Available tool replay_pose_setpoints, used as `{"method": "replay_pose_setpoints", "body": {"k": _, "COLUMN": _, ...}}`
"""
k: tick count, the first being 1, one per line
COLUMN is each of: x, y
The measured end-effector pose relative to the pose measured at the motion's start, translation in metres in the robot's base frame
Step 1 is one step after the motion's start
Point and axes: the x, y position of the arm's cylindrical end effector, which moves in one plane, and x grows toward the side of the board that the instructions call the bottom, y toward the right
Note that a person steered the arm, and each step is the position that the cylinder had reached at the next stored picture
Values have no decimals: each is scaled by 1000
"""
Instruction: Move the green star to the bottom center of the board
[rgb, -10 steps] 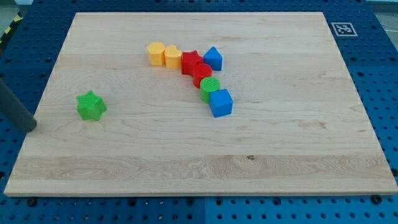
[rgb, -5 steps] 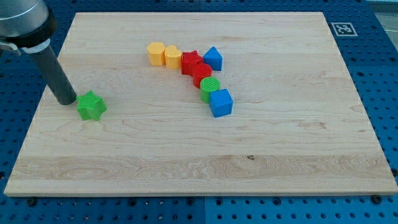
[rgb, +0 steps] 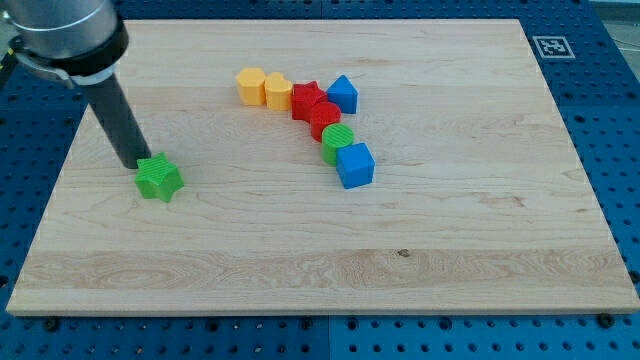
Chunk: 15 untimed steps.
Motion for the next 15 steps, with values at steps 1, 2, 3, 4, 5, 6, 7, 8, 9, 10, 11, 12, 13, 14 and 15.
{"method": "replay_pose_setpoints", "body": {"k": 1, "x": 11, "y": 1}}
{"method": "replay_pose_setpoints", "body": {"k": 2, "x": 28, "y": 11}}
{"method": "replay_pose_setpoints", "body": {"k": 3, "x": 29, "y": 15}}
{"method": "replay_pose_setpoints", "body": {"k": 4, "x": 29, "y": 31}}
{"method": "replay_pose_setpoints", "body": {"k": 5, "x": 29, "y": 37}}
{"method": "replay_pose_setpoints", "body": {"k": 6, "x": 30, "y": 57}}
{"method": "replay_pose_setpoints", "body": {"k": 7, "x": 30, "y": 63}}
{"method": "replay_pose_setpoints", "body": {"k": 8, "x": 31, "y": 75}}
{"method": "replay_pose_setpoints", "body": {"k": 9, "x": 32, "y": 90}}
{"method": "replay_pose_setpoints", "body": {"k": 10, "x": 33, "y": 89}}
{"method": "replay_pose_setpoints", "body": {"k": 11, "x": 40, "y": 71}}
{"method": "replay_pose_setpoints", "body": {"k": 12, "x": 52, "y": 76}}
{"method": "replay_pose_setpoints", "body": {"k": 13, "x": 62, "y": 93}}
{"method": "replay_pose_setpoints", "body": {"k": 14, "x": 63, "y": 101}}
{"method": "replay_pose_setpoints", "body": {"k": 15, "x": 66, "y": 121}}
